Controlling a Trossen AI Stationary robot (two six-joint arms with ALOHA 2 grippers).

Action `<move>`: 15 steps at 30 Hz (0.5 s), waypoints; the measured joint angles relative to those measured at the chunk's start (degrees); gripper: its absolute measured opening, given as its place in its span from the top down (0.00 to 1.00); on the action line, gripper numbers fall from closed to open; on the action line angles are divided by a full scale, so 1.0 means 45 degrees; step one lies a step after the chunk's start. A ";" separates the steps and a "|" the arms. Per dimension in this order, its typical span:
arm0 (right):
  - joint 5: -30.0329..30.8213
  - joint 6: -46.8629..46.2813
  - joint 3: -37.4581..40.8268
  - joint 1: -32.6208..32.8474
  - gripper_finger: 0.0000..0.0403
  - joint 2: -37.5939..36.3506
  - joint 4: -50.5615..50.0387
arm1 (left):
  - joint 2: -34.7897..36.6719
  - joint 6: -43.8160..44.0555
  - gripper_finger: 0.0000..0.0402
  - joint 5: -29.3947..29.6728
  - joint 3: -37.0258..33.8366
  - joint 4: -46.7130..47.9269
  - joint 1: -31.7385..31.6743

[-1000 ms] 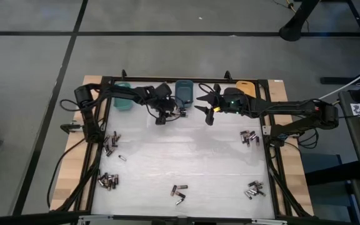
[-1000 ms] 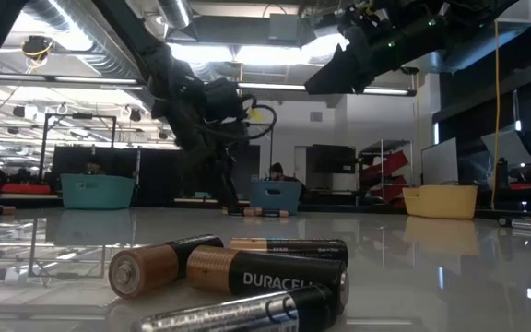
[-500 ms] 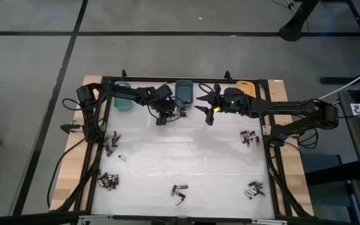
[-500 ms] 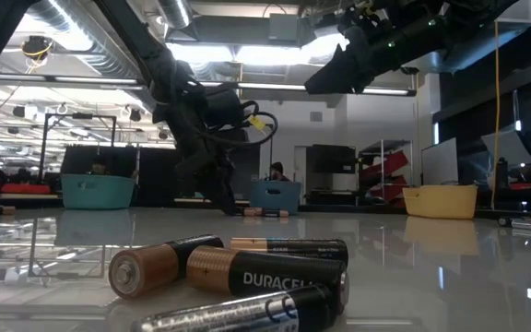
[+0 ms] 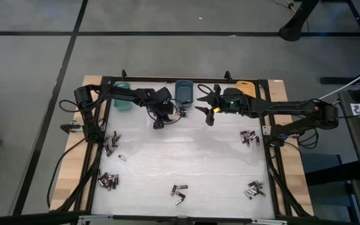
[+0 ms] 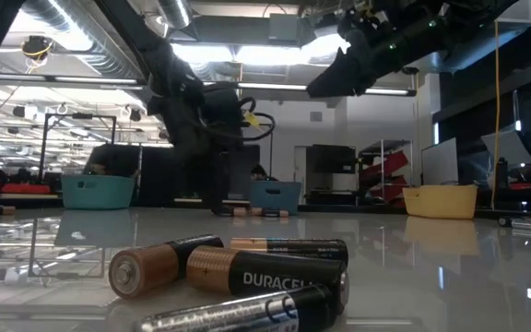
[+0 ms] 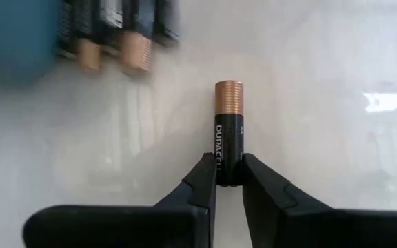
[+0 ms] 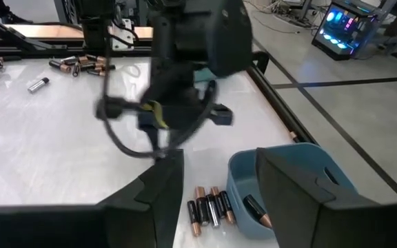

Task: Sort batteries
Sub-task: Put the brown battery into the blue bin

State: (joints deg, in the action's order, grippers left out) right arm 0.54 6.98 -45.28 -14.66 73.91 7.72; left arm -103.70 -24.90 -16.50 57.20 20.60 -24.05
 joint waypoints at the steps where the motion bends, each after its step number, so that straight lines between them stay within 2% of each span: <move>1: 0.0004 0.0000 0.0000 0.0000 0.55 0.0000 -0.0062 | 0.0242 -0.0047 0.90 -0.0025 -0.0021 0.0063 0.0091; 4: 0.0005 0.0000 0.0000 0.0000 0.55 0.0000 -0.0155 | 0.1130 -0.0262 0.90 0.0048 0.0037 -0.0260 0.0296; 8: 0.0005 -0.0007 0.0000 0.0000 0.55 0.0000 -0.0152 | 0.1934 -0.0222 0.90 0.1250 0.0033 -0.0773 0.0170; 11: 0.0010 -0.0116 0.0000 0.0000 0.55 0.0000 -0.0122 | 0.2343 -0.0161 0.89 0.1985 0.0067 -0.2054 -0.0064; 15: 0.0013 -0.0118 0.0000 0.0000 0.55 0.0000 -0.0006 | 0.2308 0.0150 0.91 0.2223 0.0052 -0.3610 -0.0496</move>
State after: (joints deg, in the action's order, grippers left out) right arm 0.59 6.45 -45.28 -14.66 73.91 7.69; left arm -93.31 -24.23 -6.49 57.43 4.36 -26.28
